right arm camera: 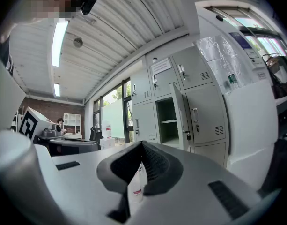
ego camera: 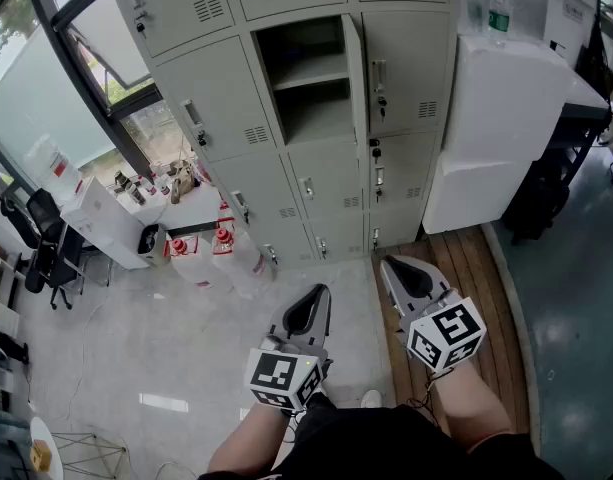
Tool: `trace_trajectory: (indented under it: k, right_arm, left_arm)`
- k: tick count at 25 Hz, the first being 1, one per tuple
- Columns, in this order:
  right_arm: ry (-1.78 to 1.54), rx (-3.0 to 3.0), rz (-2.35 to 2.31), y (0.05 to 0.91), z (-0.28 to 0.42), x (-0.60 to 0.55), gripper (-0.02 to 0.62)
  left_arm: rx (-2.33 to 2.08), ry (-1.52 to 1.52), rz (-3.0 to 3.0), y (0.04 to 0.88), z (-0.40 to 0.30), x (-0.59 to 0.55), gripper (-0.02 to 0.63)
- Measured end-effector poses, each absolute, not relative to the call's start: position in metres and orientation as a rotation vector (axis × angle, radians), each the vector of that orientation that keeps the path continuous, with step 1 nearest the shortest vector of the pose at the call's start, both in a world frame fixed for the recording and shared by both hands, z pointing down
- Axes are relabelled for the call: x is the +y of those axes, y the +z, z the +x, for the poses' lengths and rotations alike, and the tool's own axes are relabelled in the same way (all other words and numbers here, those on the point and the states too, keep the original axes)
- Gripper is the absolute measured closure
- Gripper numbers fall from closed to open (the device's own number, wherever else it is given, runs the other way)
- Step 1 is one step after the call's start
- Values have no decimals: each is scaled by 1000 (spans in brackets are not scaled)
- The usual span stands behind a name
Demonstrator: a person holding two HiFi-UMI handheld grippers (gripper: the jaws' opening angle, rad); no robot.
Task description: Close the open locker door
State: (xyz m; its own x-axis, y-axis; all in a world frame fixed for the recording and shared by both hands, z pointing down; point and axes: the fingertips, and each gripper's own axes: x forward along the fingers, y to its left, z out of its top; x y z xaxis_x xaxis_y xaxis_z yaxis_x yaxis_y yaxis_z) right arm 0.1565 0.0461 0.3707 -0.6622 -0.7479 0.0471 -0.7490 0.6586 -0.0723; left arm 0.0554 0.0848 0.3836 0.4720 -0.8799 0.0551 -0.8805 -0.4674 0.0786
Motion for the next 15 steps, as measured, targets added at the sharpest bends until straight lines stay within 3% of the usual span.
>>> trace_trajectory:
  k: [15]
  right_arm:
    - [108, -2860, 1285, 369, 156, 44, 541]
  left_arm:
    - [-1564, 0, 2609, 383, 56, 81, 584]
